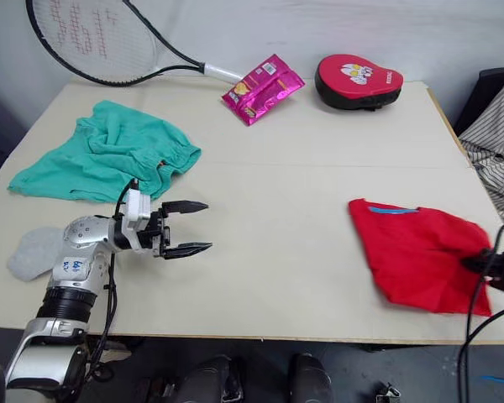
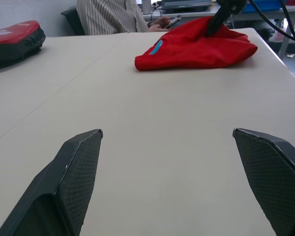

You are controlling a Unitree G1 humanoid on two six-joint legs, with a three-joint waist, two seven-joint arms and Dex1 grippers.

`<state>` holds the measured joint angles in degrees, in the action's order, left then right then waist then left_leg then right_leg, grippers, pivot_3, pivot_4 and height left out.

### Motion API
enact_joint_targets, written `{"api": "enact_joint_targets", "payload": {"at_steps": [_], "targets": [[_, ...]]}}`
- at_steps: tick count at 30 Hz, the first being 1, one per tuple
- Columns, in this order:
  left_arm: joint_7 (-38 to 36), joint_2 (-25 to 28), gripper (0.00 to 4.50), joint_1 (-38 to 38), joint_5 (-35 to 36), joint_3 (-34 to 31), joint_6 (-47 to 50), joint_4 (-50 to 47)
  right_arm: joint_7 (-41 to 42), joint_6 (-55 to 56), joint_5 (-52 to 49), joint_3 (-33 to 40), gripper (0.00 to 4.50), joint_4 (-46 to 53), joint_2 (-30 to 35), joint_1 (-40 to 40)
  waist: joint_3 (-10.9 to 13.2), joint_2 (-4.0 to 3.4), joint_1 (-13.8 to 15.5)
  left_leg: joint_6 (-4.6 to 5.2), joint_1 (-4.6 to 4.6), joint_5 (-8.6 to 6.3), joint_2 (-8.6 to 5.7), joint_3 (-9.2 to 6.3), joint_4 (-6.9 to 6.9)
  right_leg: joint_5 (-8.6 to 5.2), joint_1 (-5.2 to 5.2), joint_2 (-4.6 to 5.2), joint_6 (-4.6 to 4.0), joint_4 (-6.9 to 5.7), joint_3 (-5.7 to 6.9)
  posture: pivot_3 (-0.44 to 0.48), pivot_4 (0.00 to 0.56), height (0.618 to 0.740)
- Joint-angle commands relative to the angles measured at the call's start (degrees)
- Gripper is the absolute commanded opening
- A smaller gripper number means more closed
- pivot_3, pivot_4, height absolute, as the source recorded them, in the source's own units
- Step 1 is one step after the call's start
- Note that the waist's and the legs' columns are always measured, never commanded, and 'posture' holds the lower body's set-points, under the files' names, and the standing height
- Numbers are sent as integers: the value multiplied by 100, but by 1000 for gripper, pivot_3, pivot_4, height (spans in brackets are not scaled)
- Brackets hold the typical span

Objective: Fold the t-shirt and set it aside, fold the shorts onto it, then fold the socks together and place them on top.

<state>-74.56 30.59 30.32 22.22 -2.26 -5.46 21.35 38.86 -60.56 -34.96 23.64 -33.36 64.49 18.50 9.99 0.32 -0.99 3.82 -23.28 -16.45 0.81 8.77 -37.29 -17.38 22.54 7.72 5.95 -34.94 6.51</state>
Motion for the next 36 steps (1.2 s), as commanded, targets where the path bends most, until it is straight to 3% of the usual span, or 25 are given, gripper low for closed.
{"api": "enact_joint_targets", "payload": {"at_steps": [1, 4, 7, 11, 15, 18, 19, 22, 27, 32, 36], "targets": [[-40, 106, 4500, 55, 105, -147, 19, -54, 542, 749, 562, -464, 29, -590, 138, 303, 2, -1, -47, -2, 1, 5, 1, -1, 1, 2, 0, 1, 2, -3, -5, 0, 150, 740], [-25, 157, 4500, 18, 136, -181, 110, -185, 700, 962, 784, -618, 29, -1029, 98, 620, 11, -20, -68, -12, 4, 13, 2, -6, 4, 4, 2, 2, -1, -12, -12, 0, 150, 740], [-5, 214, 4500, -53, 162, -194, 184, -316, 930, 1084, 935, -685, 720, -1046, 158, 548, 13, -22, -60, -17, 4, 16, 3, -7, 8, 3, 7, 2, -3, -14, -11, 0, 150, 740], [143, 363, 4500, -252, 228, -312, 403, -693, 1043, 1708, 1170, -343, 2015, -723, 484, -95, 14, -25, -22, -17, -1, 15, 3, -8, 9, 2, 6, 4, -3, -6, -7, 0, 150, 740], [460, 595, 4500, -558, 289, -586, 670, -1083, 1168, 4427, 1467, 680, 3316, -41, 425, -1093, 17, -29, 22, -20, -1, 8, 0, -7, 10, 2, 4, 6, -3, 2, -10, 0, 150, 740], [908, 746, 4500, -860, 240, -990, 704, -1178, 1730, 5421, 1076, 1414, 4342, 1459, -136, -1747, 19, -25, -32, -53, 7, -9, 2, -6, 16, 4, -1, -2, 3, 3, -14, 0, 150, 740], [1098, 772, 4500, -943, 215, -1122, 721, -1191, 1813, 5546, 1015, 1469, 4474, 1948, -311, -1945, 20, -23, -54, -58, 10, -5, 6, -8, 23, 5, -3, -4, 3, 2, -14, 0, 150, 740], [1701, 768, 4500, -1224, 150, -1466, 784, -1354, 1981, 6148, 1040, 1097, 4474, 3179, -904, -2363, 28, -9, -63, -78, 19, 3, 22, -18, 29, 4, -5, -19, 2, -5, -13, 0, 150, 740], [2552, 717, 4500, -2136, -18, -2152, 503, -1781, 1362, 6580, 1284, -95, 4474, 4679, -2255, -2366, 29, -7, -52, -79, 17, 3, 19, -21, 25, 4, 0, -13, -2, -10, -15, 0, 150, 740], [3310, 459, 4500, -3539, -50, -3073, 380, -2042, 1241, 7159, 1665, -881, 4474, 5022, -2961, -2625, 29, -5, -49, -76, 16, -9, 15, -21, 25, -1, 3, -4, -11, -6, -19, 0, 150, 740], [4308, 198, 4500, -4531, -244, -3905, 699, -2182, 1096, 7874, 2107, -1120, 4474, 4602, -3234, -2831, 29, 12, -43, -75, 17, -19, 15, -22, 26, -4, 1, -1, -16, 3, -19, 0, 150, 740]]}}
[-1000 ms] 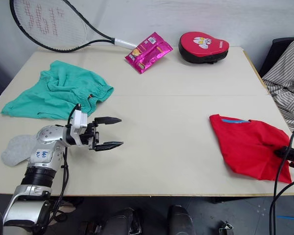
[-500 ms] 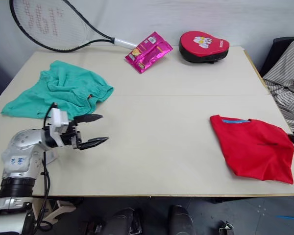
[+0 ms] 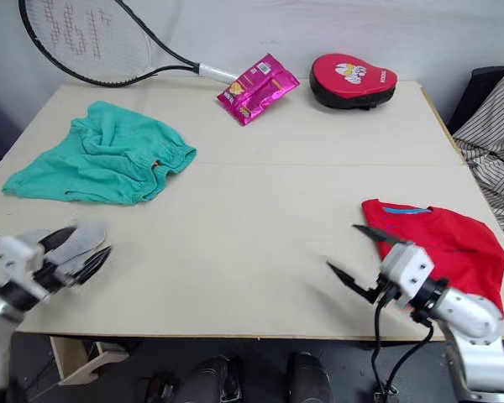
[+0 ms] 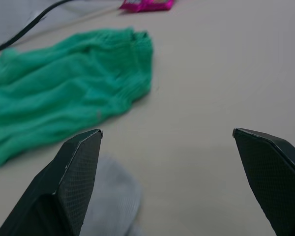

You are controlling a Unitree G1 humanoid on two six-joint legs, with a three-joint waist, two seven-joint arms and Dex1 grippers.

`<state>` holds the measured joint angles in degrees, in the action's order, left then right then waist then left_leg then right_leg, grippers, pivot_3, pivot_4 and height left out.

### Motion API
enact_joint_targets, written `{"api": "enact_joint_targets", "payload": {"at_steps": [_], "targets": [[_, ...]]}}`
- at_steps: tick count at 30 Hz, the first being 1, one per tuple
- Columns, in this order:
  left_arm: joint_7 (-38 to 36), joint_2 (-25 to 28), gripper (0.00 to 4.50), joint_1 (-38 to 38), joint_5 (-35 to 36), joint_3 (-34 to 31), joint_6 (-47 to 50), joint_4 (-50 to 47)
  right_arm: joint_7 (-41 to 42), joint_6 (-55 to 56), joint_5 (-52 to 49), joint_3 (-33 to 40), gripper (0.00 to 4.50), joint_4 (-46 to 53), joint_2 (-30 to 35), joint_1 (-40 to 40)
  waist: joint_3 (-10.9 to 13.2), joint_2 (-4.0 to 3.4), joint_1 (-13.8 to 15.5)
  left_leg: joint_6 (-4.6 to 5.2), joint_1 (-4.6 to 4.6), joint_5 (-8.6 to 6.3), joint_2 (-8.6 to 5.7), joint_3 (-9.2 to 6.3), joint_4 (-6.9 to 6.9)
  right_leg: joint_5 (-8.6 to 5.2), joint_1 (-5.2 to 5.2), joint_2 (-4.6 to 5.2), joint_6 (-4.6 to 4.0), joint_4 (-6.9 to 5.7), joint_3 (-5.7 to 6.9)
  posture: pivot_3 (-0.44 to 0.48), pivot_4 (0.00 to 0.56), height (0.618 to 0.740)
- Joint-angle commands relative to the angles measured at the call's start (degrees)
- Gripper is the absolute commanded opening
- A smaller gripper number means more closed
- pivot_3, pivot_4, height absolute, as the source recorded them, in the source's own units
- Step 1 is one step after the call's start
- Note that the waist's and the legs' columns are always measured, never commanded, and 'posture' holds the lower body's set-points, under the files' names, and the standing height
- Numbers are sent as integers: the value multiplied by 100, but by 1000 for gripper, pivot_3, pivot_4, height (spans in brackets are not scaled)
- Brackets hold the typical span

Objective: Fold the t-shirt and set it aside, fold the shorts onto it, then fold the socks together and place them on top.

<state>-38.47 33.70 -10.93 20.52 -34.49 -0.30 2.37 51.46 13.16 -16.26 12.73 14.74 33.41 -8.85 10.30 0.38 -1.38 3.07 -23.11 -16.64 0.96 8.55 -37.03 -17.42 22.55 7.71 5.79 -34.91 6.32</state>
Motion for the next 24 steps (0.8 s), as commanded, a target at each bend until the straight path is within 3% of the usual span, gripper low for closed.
{"api": "enact_joint_targets", "payload": {"at_steps": [1, 7, 12, 15, 18, 24], "targets": [[853, -189, 4500, -578, -47, -819, 245, -379, -225, 586, 305, -53, 4474, -306, -168, -109, -1, 8, -2, 0, 1, -1, 0, -1, 0, -1, -1, 0, -1, 0, -1, 0, 150, 740], [1153, -345, 4500, -888, 277, -926, 702, -1112, -519, 366, 287, -192, 4474, -242, -270, -8, -1, 11, 81, 29, 2, -20, 0, -5, 0, 1, 3, 10, -16, -1, -4, 0, 150, 740], [858, 639, 4500, 713, 186, 231, 1639, -1103, -782, 202, 261, -304, 4474, -86, -338, 199, -2, 8, 229, -1, 1, -3, 6, -14, 4, -5, 32, 10, -52, -12, 15, 0, 150, 740], [486, 1251, 4500, 2389, -277, 1390, 2195, 71, -921, 22, 230, -342, 4474, 93, -351, 274, -4, 3, 267, -36, 0, 18, 4, -7, 8, 1, 12, 8, -46, -17, 17, 0, 150, 740], [-75, 1366, 4500, 3742, -656, 2328, 2455, 1391, -1110, -148, 218, -312, 4474, 238, -387, 294, -4, 0, 241, -38, -6, 21, 4, 1, 7, 1, 17, -3, -45, -26, 18, 0, 150, 740], [-729, 996, 4500, 5817, -1713, 3520, 1207, 4508, -1410, -441, 257, -266, 4474, 574, -422, 181, 4, 17, 111, 8, -10, 46, 8, 33, -5, -14, 24, -44, -21, -69, 69, 0, 150, 740]]}}
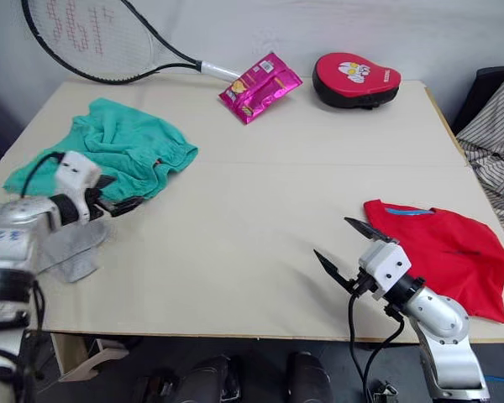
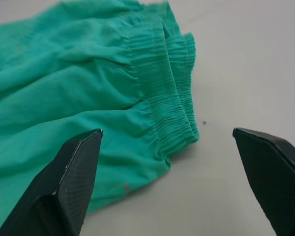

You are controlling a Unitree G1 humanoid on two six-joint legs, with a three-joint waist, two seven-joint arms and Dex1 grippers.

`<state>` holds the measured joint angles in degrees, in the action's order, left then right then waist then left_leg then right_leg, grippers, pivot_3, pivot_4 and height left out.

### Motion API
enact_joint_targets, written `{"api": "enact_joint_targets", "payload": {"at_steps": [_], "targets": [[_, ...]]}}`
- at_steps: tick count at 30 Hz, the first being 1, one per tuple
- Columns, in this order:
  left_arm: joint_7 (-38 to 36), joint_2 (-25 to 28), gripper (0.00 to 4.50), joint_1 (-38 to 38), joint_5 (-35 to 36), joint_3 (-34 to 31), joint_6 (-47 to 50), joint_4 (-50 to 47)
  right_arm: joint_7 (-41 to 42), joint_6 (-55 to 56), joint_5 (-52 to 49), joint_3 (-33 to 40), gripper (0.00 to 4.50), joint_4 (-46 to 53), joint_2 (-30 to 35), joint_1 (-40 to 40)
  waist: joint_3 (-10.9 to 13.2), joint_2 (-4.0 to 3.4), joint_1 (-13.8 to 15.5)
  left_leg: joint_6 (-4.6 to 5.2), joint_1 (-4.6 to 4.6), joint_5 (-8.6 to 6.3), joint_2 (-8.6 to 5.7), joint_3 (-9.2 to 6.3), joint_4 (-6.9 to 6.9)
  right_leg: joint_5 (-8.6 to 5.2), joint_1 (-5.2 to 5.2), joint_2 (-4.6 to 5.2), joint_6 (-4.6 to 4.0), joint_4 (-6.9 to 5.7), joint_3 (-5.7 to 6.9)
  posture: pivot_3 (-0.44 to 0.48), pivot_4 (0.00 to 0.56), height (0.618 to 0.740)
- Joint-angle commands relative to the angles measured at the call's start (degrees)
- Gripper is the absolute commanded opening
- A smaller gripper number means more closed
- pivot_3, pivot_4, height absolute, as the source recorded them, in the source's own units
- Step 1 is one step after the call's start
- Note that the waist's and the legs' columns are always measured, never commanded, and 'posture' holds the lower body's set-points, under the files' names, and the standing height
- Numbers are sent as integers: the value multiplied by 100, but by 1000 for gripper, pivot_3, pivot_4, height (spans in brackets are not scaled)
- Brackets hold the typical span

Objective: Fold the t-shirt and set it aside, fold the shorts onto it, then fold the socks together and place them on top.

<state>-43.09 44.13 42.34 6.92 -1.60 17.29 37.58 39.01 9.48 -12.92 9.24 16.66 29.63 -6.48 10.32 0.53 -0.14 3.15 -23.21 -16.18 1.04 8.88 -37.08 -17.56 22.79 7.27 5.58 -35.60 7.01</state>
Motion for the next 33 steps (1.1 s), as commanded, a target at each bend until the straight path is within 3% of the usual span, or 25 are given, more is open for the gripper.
{"api": "enact_joint_targets", "payload": {"at_steps": [1, 8, 11, 16, 19, 22, 26, 29, 32, 33], "targets": [[-271, -104, 4305, 699, -506, 347, -718, 1424, -208, -110, -59, 80, 4499, 448, -48, -90, 2, 3, -16, 1, 0, 0, 2, 4, 0, 0, 2, -7, 0, 0, -2, 0, 150, 740], [-269, -366, 2383, 1428, -687, 300, -1681, 2868, -560, -288, 29, 178, 4500, 720, -84, -223, 5, 14, -9, 8, 12, 2, 0, 7, -15, -2, 3, 27, 3, -8, -29, 0, 150, 740], [-304, -555, 1420, 1773, -316, -156, -2219, 3019, -650, -273, 70, 192, 4500, 713, -85, -272, 12, 28, 8, -6, 10, -4, 0, 0, -18, -1, 8, 34, 1, -16, -59, 0, 150, 740], [-1252, -989, 15, 2182, 16, -392, -3112, 2692, -666, -213, 53, 224, 4500, 653, -75, -316, 25, 51, 45, 5, -8, 3, -9, -12, -25, 0, 14, 41, 0, -20, -49, 0, 150, 740], [-2013, -1342, 15, 2362, 225, -342, -3322, 2236, -639, -194, 47, 261, 4500, 625, -42, -335, 25, 51, 26, 18, -8, 3, -14, -11, -29, 2, 3, 39, 4, -25, -46, 0, 150, 740], [-3081, -1793, 15, 2285, 451, 63, -3138, 1156, -610, -199, 44, 366, 4500, 619, 23, -381, 26, 53, 16, 24, -8, 7, -16, -9, -32, 2, -3, 31, 6, -24, -34, 0, 150, 740], [-3959, -2146, 15, 1648, 912, 756, -1626, -754, -497, -250, -96, 666, 4500, 626, 184, -512, 26, 52, -15, 29, -4, 9, -17, -6, -38, 1, -10, 18, 9, -27, -37, 0, 150, 740], [-3715, -2475, 15, 1031, 808, 1303, -1060, -1774, -265, -289, -283, 1035, 4500, 598, 435, -724, 26, 50, -34, 26, 5, 11, -11, -5, -38, 0, -13, 17, 12, -29, -57, 0, 150, 740], [-3388, -2709, 15, 576, 630, 1578, -939, -2145, -188, -340, -351, 1230, 4500, 610, 574, -782, 27, 51, -11, 26, 7, 12, -6, -13, -59, -3, -16, 22, 14, -25, -60, 0, 150, 740], [-3200, -2775, 269, 413, 463, 1695, -1025, -2149, -171, -367, -385, 1272, 4500, 622, 605, -770, 27, 51, -9, 27, 6, 12, -4, -17, -65, -3, -17, 23, 13, -27, -59, 0, 150, 740]]}}
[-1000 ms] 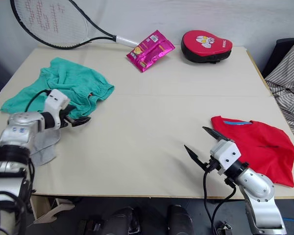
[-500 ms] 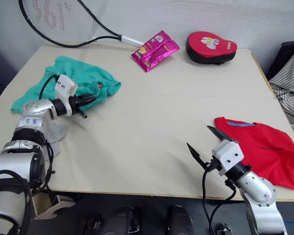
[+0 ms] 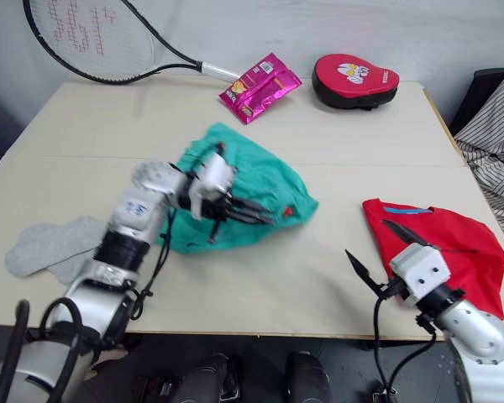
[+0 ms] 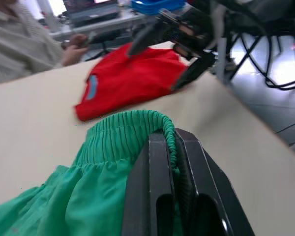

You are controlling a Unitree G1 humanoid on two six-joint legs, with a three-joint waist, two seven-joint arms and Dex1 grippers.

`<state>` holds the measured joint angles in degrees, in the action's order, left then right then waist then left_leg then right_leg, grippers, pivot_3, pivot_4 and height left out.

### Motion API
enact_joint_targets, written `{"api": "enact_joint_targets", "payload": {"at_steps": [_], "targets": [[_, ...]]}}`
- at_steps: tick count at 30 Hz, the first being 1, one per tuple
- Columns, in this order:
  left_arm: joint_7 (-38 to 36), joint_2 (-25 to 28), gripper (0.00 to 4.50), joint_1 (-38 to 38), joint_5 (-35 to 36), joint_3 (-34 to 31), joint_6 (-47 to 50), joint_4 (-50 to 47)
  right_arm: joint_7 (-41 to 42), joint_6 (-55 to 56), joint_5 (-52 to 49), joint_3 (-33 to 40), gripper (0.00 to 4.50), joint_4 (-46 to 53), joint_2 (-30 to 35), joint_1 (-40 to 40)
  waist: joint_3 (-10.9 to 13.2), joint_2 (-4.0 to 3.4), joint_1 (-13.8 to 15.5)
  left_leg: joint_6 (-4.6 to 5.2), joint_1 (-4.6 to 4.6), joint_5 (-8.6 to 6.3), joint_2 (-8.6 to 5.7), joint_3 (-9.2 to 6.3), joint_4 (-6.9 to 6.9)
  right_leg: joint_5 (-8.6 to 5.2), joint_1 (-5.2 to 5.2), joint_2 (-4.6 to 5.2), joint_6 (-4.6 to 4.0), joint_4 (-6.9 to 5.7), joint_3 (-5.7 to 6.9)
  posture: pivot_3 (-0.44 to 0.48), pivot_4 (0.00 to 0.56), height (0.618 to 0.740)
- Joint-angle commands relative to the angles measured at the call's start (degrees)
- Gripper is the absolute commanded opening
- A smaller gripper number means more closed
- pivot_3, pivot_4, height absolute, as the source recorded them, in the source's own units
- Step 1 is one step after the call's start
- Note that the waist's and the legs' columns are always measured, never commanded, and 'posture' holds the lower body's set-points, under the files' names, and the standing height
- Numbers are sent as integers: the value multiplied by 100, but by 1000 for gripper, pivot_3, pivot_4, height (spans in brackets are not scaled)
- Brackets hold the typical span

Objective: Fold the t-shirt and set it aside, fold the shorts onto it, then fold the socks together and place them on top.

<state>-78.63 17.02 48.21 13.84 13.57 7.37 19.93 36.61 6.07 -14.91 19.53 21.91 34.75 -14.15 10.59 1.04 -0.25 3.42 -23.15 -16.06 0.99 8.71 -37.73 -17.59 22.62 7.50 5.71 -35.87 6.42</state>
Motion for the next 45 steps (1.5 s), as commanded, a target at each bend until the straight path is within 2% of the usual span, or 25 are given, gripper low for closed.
{"api": "enact_joint_targets", "payload": {"at_steps": [1, 3, 5, 8, 10, 13, 18, 20, 21, 23, 27, 30, 33, 36, 38, 40, 43, 45], "targets": [[522, -116, 576, -307, -383, 284, -136, -401, 87, -54, -218, 271, 4500, 111, 116, 7, 0, 0, 7, 0, 0, -1, 1, -5, -3, 0, -1, 3, -1, -2, 1, 0, 150, 740], [795, -210, 1064, -443, -478, 345, -132, -523, 135, -105, -251, 281, 4500, 142, 156, 21, 0, 0, 18, 1, 3, -4, 0, -15, -3, 2, -5, 7, -3, -2, 3, 0, 150, 740], [769, -180, 1682, -530, -234, 312, 312, -938, 182, -238, -356, 268, 4500, 220, 196, 59, 0, -1, 23, 3, -1, -6, 0, -20, -3, 2, -5, 12, -4, -2, 5, 0, 150, 740], [537, 212, 2561, -592, 12, 151, 768, -1409, 317, -483, -589, 229, 4500, 428, 321, 163, -1, -1, 19, 5, -4, -9, 0, -23, -3, 2, -4, 16, -5, 0, 7, 0, 150, 740], [239, 630, 3203, -697, 400, -244, 824, -1623, 503, -765, -784, 5, 4500, 714, 498, 326, -1, -8, -12, 3, -2, -10, 2, -23, -2, 0, -5, 16, -8, 0, 9, 0, 150, 740], [203, 904, 4046, -802, 764, -629, 875, -1718, 565, -1107, -830, -293, 4500, 999, 632, 476, -2, -11, -16, -7, 1, -8, 12, -28, -1, -5, -6, 10, -18, -3, 18, 0, 150, 740], [501, 1678, 4046, -925, 225, -1269, -489, -845, 733, -1570, -483, -1584, 4500, 1319, 657, 1027, -1, -11, 14, -8, -1, -9, 10, -34, -4, -6, -10, 13, -20, -2, 27, 0, 150, 740], [341, 2443, 4046, -1180, -279, -1348, -1552, -118, 740, -1729, -104, -2348, 4500, 1212, 520, 1321, -1, -11, 9, -7, -3, -10, 9, -34, -4, -6, -6, 15, -20, -1, 28, 0, 150, 740], [329, 2956, 4046, -1360, -786, -1219, -2591, 411, 798, -1729, 91, -2725, 4500, 1104, 454, 1440, -1, -11, -19, -10, -2, -11, 9, -34, -3, -7, -4, 16, -20, 0, 28, 0, 150, 740], [268, 3404, 4046, -1566, -919, -1275, -3226, 1087, 816, -1751, 375, -3173, 4500, 859, 319, 1637, -2, -11, -131, -20, 0, -17, 12, -28, 11, -12, 6, 15, -30, 1, 26, 0, 150, 740], [702, 3560, 4046, -1485, -1308, -1161, -3849, 2003, 722, -1801, 933, -3603, 4500, 351, 175, 2002, 0, -11, -16, -15, -19, -19, 4, -36, 14, -16, 22, 29, -36, 0, 42, 0, 150, 740], [1254, 3246, 4046, -1175, -1605, -1031, -3992, 2446, 470, -1985, 1351, -3728, 4500, -9, 35, 2301, -1, -9, 48, -17, -18, -41, -6, -42, -4, -12, 8, 47, -30, 0, 47, 0, 150, 740], [1562, 3003, 4046, -795, -2060, -713, -4057, 2901, 555, -2033, 1704, -3874, 4500, -191, 124, 2480, -1, -9, 101, -16, -14, -41, -23, -41, -6, 0, 0, 67, -11, -2, 48, 0, 150, 740], [1785, 2897, 4080, -470, -2585, -318, -4146, 3474, 641, -2071, 1816, -3887, 3894, -274, 156, 2604, -20, -23, 140, -15, -5, -41, -25, -39, -6, 2, -7, 69, -9, -2, 48, 0, 150, 740], [1979, 2830, 4080, -237, -2807, -135, -4199, 3857, 666, -2041, 1889, -3901, 3221, -340, 154, 2706, -50, -57, 155, -14, -5, -41, -26, -35, -6, 2, -7, 68, -9, -4, 47, 0, 150, 740], [1766, 2683, 4080, -71, -2700, -116, -3911, 4225, 674, -2104, 1888, -3868, 2515, -414, 107, 2811, -66, -79, 156, -9, 0, -39, -27, -31, -6, 2, -9, 66, -8, -8, 46, 0, 150, 740], [1483, 2541, 3472, 77, -2721, -20, -3580, 4682, 658, -2276, 1825, -3765, 1476, -455, 37, 2917, -86, -101, 158, -1, 7, -32, -26, -30, -6, 2, -12, 62, -8, -15, 48, 0, 150, 740], [1378, 2374, 2887, 165, -2695, -36, -3279, 4906, 692, -2280, 1808, -3712, 810, -467, 82, 2934, -103, -121, 162, 8, 8, -29, -26, -31, -7, 2, -12, 61, -8, -17, 51, 0, 150, 740]]}}
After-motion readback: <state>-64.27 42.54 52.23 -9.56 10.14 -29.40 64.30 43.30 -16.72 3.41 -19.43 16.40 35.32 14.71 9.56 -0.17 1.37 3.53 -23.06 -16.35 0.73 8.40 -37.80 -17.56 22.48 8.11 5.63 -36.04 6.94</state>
